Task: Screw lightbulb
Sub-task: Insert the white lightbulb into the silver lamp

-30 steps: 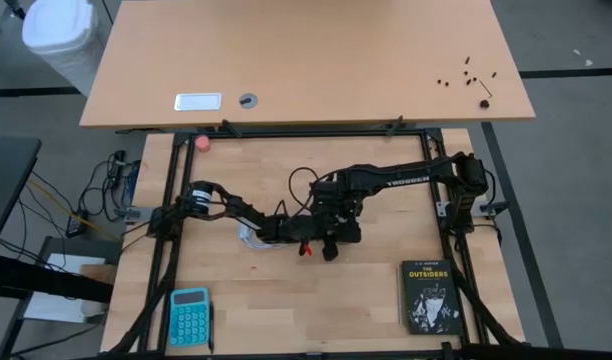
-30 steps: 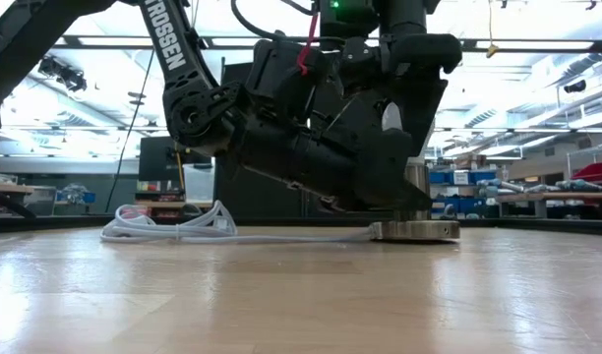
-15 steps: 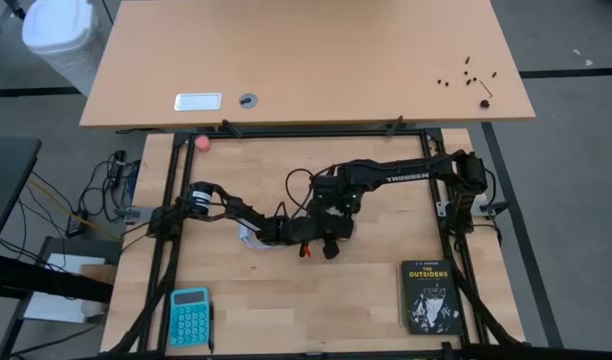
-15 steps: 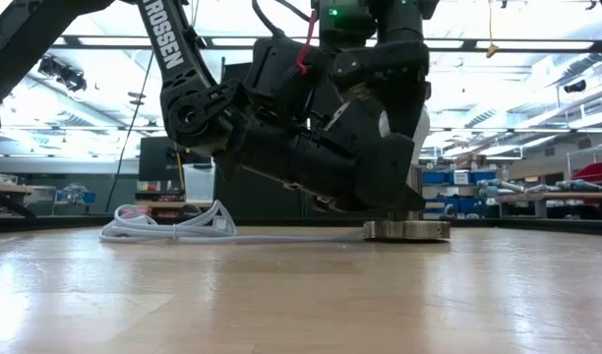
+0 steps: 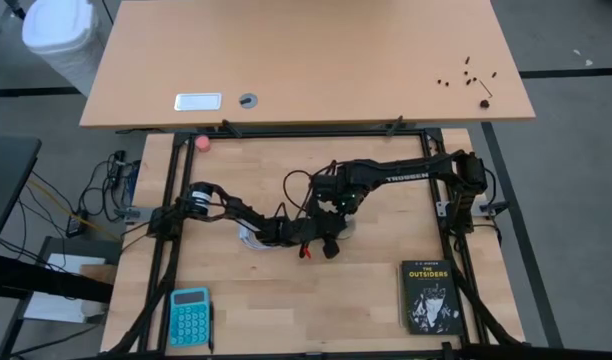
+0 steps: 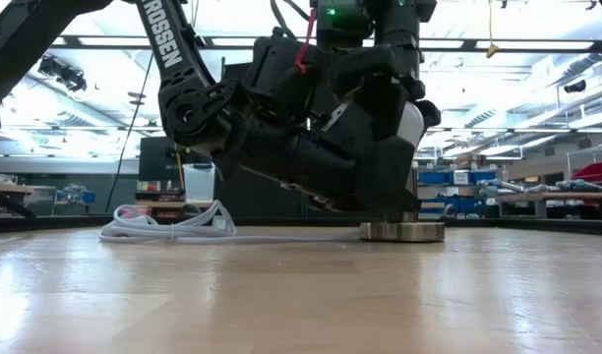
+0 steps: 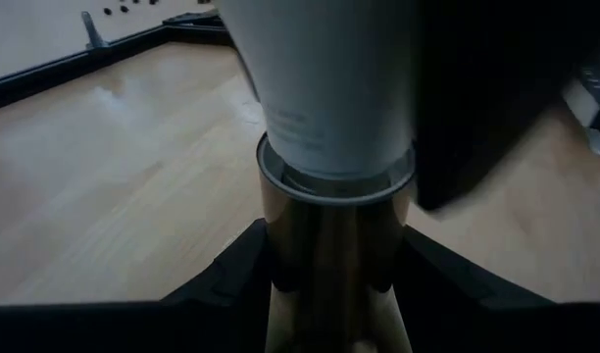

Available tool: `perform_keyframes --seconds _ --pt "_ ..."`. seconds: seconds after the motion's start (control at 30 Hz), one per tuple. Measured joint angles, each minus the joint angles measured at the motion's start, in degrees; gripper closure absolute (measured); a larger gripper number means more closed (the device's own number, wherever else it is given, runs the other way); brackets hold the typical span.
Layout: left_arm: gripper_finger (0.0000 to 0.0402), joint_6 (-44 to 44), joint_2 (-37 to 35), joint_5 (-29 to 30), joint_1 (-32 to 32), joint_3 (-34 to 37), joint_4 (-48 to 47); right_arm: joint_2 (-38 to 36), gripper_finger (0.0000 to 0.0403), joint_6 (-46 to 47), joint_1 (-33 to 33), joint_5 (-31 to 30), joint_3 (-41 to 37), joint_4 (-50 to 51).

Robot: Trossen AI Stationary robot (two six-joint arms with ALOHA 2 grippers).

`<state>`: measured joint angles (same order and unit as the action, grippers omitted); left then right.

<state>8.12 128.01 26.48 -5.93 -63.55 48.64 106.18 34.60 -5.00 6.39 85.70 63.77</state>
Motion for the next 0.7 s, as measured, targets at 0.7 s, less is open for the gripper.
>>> perform_keyframes --seconds 0.7 --pt "0.0231 1.1 0.0 3.2 -0.3 0.1 -0.4 -0.1 0.0129 17.4 -0.1 5.1 -1.6 -2.3"
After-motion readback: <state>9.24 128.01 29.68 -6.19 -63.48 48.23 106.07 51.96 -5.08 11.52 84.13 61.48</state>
